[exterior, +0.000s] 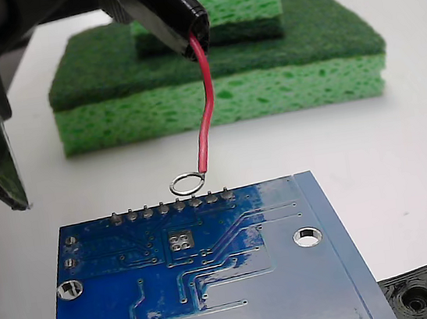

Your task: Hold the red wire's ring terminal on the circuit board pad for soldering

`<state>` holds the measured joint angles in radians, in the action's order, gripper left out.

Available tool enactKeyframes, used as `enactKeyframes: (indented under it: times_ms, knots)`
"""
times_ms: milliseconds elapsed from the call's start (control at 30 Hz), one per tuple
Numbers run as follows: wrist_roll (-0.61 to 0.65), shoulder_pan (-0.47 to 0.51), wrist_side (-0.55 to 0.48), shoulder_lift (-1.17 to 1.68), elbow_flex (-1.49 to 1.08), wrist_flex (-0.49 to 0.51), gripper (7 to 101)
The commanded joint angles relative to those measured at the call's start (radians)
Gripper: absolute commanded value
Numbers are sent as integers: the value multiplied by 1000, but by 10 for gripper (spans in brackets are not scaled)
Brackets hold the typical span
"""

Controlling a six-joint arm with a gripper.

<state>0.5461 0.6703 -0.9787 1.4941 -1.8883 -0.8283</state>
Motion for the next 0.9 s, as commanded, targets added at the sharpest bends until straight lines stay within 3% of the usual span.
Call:
enactKeyframes:
  times_ms: [33,900]
  knots:
    - [0,0,-20,-2,9,3,1003]
    - [20,3,-23,-48,35,2,1003]
